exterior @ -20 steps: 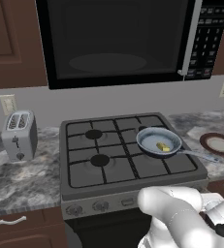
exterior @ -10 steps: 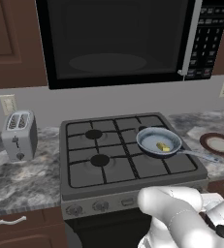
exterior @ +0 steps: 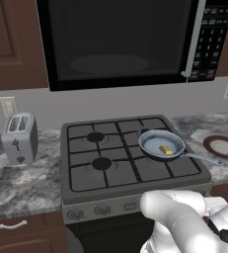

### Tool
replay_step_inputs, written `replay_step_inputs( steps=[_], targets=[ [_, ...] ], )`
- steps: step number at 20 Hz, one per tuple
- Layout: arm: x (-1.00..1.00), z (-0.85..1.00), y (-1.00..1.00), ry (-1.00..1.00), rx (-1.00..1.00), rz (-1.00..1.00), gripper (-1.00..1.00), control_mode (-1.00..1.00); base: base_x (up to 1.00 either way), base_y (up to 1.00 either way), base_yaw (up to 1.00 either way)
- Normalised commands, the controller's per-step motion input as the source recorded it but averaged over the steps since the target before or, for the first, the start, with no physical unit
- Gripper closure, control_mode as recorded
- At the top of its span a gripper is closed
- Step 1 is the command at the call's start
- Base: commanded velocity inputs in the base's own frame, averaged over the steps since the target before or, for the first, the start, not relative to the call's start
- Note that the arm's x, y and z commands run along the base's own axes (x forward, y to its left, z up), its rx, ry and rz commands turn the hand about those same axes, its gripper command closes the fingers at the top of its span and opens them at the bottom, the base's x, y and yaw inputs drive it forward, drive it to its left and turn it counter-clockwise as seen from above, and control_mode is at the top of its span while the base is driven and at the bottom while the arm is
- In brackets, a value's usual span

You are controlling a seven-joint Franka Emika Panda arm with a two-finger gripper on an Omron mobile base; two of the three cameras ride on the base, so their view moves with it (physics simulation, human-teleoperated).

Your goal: Pick up the butter stick and place it in the pan. Then turn on the burner for the pan.

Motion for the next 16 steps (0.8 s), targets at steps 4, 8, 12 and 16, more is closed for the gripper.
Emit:
replay_step_inputs(
  steps=[4, 8, 12, 16],
  targets=[
    [0.02, 0.00, 0.00, -0.02, 0.00, 0.00, 1.00, -1.00, 0.00, 0.00, 0.00],
    [0.00, 0.00, 0.00, -0.06, -0.04, 0.01, 1.00, -1.00, 0.00, 0.00, 0.00],
    [0.00, 0.00, 0.00, -0.07, -0.09, 0.02, 1.00, -1.00, 0.00, 0.00, 0.00],
    [0.00, 0.00, 0.00, -0.09, -0.15, 0.00, 1.00, -1.00, 0.00, 0.00, 0.00]
  ],
)
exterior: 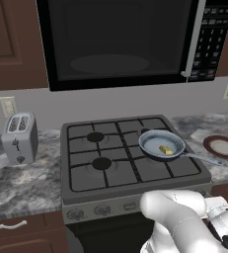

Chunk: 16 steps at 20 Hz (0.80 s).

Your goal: Pick up the butter stick and place it in the pan. Then turn on the burner for the pan.

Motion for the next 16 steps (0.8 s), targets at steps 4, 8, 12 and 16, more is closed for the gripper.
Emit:
replay_step_inputs(
  steps=[4, 8, 12, 16],
  targets=[
    [0.00, 0.00, 0.00, -0.05, -0.20, 0.00, 1.00, -1.00, 0.00, 0.00, 0.00],
    [0.00, 0.00, 0.00, 0.00, -0.22, 0.00, 1.00, -1.00, 0.00, 0.00, 0.00],
    [0.00, 0.00, 0.00, 0.00, -0.23, 0.00, 1.00, -1.00, 0.00, 0.00, 0.00],
    [0.00, 0.00, 0.00, 0.01, -0.22, 0.00, 1.00, -1.00, 0.00, 0.00, 0.00]
  ],
)
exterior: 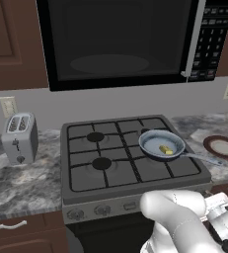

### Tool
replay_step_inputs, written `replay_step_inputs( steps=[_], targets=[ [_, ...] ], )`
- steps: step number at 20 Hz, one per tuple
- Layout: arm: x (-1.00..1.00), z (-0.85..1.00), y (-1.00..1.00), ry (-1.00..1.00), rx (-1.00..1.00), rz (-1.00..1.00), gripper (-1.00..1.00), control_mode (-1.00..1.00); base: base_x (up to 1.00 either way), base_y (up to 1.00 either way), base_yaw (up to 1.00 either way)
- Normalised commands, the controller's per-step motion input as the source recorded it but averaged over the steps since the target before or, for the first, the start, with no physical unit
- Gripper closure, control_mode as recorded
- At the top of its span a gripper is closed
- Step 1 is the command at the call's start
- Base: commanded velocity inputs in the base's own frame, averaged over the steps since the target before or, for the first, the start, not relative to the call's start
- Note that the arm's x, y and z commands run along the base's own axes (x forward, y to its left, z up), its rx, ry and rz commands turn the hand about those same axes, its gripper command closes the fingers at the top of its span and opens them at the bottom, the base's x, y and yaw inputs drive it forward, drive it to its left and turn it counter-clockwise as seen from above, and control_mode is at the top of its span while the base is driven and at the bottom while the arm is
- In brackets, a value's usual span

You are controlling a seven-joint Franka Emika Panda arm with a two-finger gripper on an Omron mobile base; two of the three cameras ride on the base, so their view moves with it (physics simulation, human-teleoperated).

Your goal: Pick up the butter stick and place it in the pan. Then turn on the burner for the pan.

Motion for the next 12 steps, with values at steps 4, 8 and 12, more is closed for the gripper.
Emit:
replay_step_inputs(
  steps=[4, 8, 12],
  targets=[
    [0.00, 0.00, 0.00, 0.03, -0.22, 0.00, 1.00, -1.00, 0.00, 0.00, 0.00],
    [0.00, 0.00, 0.00, 0.05, -0.21, 0.00, 1.00, -1.00, 0.00, 0.00, 0.00],
    [0.00, 0.00, 0.00, 0.06, -0.20, 0.00, 1.00, -1.00, 0.00, 0.00, 0.00]
  ],
)
